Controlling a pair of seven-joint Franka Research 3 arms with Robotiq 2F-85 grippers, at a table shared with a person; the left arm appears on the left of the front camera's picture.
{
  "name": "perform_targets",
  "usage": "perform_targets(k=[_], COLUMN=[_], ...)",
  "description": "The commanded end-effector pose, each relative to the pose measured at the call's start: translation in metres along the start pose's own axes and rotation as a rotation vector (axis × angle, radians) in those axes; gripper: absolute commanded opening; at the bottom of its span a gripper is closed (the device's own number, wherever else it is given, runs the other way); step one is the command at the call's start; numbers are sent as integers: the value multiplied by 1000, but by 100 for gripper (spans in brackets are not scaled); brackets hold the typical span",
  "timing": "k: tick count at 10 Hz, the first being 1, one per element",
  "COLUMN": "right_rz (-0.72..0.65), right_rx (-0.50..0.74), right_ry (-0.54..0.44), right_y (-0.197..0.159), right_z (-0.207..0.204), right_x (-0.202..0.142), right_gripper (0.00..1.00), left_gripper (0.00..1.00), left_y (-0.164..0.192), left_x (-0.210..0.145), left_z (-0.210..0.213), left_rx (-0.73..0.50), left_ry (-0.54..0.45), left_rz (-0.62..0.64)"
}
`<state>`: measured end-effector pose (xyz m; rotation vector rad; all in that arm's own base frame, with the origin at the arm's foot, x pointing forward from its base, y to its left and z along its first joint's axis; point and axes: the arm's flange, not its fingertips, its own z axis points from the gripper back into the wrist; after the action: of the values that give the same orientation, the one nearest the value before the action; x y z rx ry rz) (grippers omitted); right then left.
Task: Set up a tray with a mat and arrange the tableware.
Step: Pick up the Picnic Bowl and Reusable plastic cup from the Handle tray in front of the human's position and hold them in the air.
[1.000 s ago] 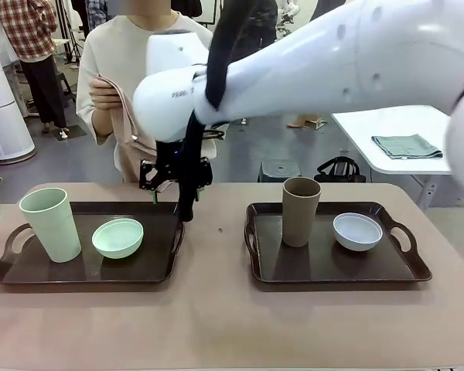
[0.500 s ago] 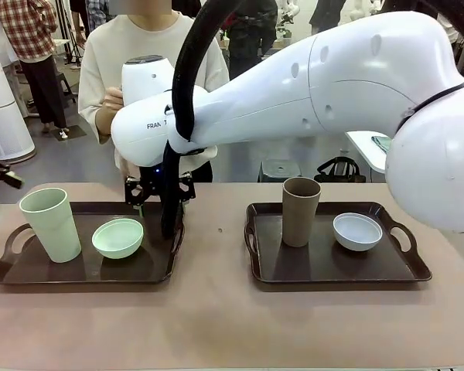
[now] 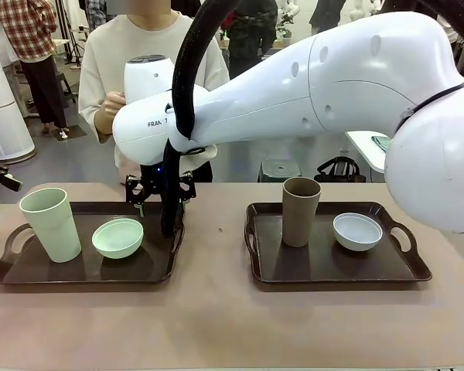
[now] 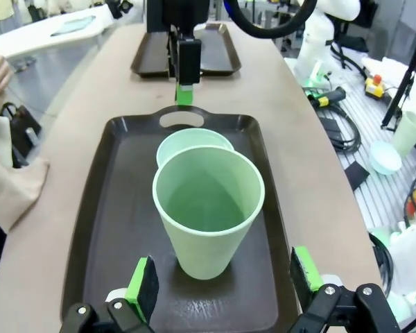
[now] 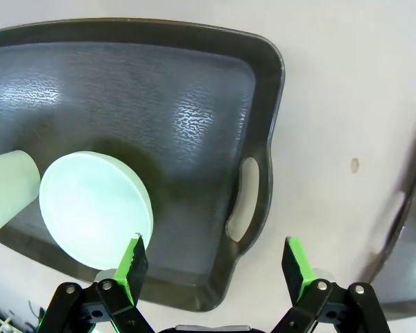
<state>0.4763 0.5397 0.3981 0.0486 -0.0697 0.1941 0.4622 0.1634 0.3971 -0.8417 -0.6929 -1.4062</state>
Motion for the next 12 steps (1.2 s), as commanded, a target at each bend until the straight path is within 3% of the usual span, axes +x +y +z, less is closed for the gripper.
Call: perform_targets(k=[1,4,5,7,12], right_rz=[-3,1,62,11,23], right_rx=[-16,0,9,8,53], right_ry=[-4,0,-44,-81,-54], right_y=[1,1,6,19,43], right_z=[1,0,-13,-25,-49], right_x=[-3,-1,-1,-1,4], right_gripper=[100,100,100,100,100], left_gripper=[100,100,100,100,100], left_y=[2,1,6,7,25], left_x=[1,1,-15,-35,-64], left_z=[3,0,3,8,-4], left_rx=[-7,-1,133,195,30], left_ry=[7,2,-11,2,4], left_rz=[-17,-2,-46,-111,-89])
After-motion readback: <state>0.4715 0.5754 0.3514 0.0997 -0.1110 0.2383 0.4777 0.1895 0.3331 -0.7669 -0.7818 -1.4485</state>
